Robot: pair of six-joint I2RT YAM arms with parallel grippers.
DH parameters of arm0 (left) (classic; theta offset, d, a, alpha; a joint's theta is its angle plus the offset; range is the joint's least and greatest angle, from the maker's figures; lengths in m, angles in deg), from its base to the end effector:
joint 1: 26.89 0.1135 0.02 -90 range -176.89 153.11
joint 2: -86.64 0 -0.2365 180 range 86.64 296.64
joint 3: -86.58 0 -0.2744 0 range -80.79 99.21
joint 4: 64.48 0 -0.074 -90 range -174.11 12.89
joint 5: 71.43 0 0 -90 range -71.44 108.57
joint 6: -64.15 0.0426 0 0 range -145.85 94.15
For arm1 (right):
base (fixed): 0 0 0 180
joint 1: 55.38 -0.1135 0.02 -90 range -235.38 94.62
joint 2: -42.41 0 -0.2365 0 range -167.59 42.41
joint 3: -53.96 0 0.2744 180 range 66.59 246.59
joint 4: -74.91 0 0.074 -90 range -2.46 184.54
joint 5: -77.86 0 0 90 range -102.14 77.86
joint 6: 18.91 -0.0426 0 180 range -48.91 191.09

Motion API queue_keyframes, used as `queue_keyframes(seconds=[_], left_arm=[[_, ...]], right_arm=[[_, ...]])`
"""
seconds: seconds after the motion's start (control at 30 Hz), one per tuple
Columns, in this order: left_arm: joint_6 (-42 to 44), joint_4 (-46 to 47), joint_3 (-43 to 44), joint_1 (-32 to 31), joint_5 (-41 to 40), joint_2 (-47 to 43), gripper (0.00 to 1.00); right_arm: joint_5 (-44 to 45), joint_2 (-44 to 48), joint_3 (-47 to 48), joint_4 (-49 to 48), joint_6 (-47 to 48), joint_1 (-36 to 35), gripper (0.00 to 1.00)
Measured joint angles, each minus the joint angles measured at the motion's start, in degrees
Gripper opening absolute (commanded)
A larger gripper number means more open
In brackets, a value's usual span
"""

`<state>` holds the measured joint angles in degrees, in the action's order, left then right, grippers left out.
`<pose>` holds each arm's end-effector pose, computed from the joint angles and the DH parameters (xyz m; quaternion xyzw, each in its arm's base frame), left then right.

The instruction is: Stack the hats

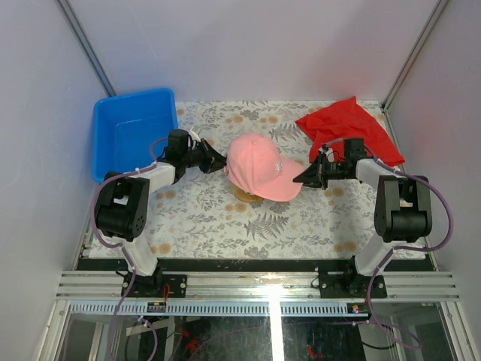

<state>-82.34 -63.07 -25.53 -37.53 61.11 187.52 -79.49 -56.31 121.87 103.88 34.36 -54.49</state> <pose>0.3726 -0.0993 0.1411 -0.1538 0.8181 -0.5153 0.2039 0.3376 0.0341 0.1286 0.1222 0.8071 0.5761 0.0417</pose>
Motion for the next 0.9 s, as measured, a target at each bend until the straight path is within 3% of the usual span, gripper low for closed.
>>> queue_keyframes(seconds=[0.13, 0.37, 0.6, 0.73, 0.9], left_arm=[[1.79, -0.92, -0.02, -0.09, -1.22, 0.11, 0.0], [4.15, -1.22, -2.71, 0.13, -1.81, 0.09, 0.0], [5.22, -1.22, -3.39, 0.24, -1.68, -0.07, 0.0], [5.77, -1.25, -3.39, 0.24, -1.62, -0.07, 0.0], [6.14, -1.42, -3.41, 0.24, -1.51, -0.07, 0.0]], right_arm=[[1.55, -0.15, 1.79, 2.91, 1.36, -0.11, 0.12], [6.34, -2.78, 8.07, 8.7, 4.76, -0.42, 0.28], [12.94, -2.8, 11.76, 13.03, 7.61, -1.01, 0.34], [15.3, -2.8, 11.87, 13.29, 7.72, -1.2, 0.48], [21.81, -2.8, 11.93, 13.92, 7.52, -1.22, 0.49]])
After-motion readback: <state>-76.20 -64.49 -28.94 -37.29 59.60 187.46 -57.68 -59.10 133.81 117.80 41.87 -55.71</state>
